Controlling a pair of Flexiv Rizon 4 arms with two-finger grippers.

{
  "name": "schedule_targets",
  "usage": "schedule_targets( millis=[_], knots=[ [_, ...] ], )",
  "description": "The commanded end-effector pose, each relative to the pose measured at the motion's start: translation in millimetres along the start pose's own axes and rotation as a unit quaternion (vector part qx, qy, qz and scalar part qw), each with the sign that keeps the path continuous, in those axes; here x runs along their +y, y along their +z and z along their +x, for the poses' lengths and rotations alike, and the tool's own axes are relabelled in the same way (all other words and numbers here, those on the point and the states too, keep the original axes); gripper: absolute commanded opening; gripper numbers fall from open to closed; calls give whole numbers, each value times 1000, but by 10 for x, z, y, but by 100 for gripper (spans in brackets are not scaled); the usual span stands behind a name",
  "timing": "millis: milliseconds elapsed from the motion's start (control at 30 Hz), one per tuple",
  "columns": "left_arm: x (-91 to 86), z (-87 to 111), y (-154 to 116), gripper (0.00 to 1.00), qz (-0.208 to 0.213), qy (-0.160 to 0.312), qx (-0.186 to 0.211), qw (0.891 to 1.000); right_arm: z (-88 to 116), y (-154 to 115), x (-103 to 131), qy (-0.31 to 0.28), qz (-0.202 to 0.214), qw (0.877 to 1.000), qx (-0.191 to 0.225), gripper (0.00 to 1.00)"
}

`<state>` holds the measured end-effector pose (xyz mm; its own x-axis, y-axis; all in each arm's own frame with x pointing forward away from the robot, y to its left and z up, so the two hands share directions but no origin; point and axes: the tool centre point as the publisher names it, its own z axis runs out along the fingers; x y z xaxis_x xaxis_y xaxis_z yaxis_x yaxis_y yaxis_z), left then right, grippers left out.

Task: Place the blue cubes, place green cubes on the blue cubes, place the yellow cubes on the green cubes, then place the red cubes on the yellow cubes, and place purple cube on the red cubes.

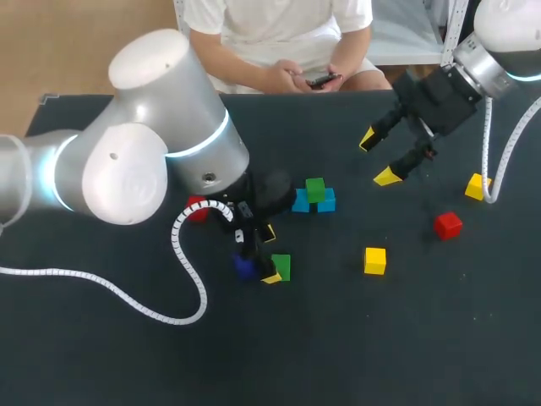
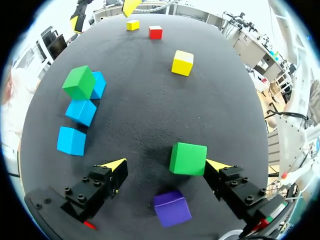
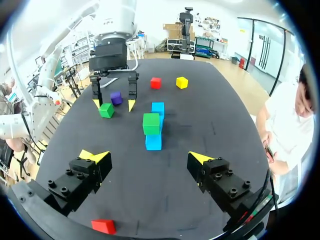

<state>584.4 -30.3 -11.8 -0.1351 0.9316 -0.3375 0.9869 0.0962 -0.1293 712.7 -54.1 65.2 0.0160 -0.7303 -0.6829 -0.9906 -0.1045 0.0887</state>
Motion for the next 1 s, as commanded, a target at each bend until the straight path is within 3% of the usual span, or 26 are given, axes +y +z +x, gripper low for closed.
schedule_targets(
  millis=[33, 333, 367, 467, 533, 567, 600, 633, 667, 867, 900, 933, 967, 1000],
  knots=[
    [46, -26, 13, 100, 2, 4, 4, 1000, 0, -1, 8, 0, 1, 1000, 0, 100],
    [37, -31, 8, 100, 2, 6, 11, 1000, 0, -1, 8, 0, 1, 1000, 0, 100],
    [32, -31, 11, 94, 3, 7, 11, 1000, 0, -1, 8, 0, 1, 1000, 0, 100],
    [16, -26, 18, 49, 3, 9, 11, 1000, 0, -1, 8, 0, 1, 1000, 0, 100],
    [2, -12, 26, 40, 4, 10, 10, 1000, 0, -1, 8, 0, 1, 1000, 0, 100],
    [-3, 0, 32, 27, 6, 9, 8, 1000, 0, -1, 8, 0, 1, 1000, 0, 100],
    [-7, 8, 35, 25, 5, 9, 5, 1000, 0, -1, 8, 0, 1, 1000, 0, 100],
    [-10, 13, 35, 8, 5, 9, 5, 1000, 0, -1, 8, 0, 1, 1000, 0, 100],
    [-13, 15, 35, 0, 5, 8, 5, 1000, 0, -1, 8, 0, 1, 1000, 0, 100],
    [-33, 8, 3, 0, -5, 17, 2, 1000, 0, -1, 8, 0, 1, 1000, 0, 100],
    [-37, 8, -4, 11, -7, 18, 1, 1000, 0, -1, 8, 0, 1, 1000, 0, 100],
    [-41, 10, -11, 47, -8, 16, -1, 1000, 0, -1, 8, 0, 1, 1000, 0, 100],
    [-45, 10, -15, 100, -8, 16, -1, 1000, 0, -1, 8, 0, 1, 1000, 0, 100],
    [-50, 8, -20, 100, -8, 16, -1, 1000, 0, -1, 8, 0, 1, 1000, 0, 100]
  ],
)
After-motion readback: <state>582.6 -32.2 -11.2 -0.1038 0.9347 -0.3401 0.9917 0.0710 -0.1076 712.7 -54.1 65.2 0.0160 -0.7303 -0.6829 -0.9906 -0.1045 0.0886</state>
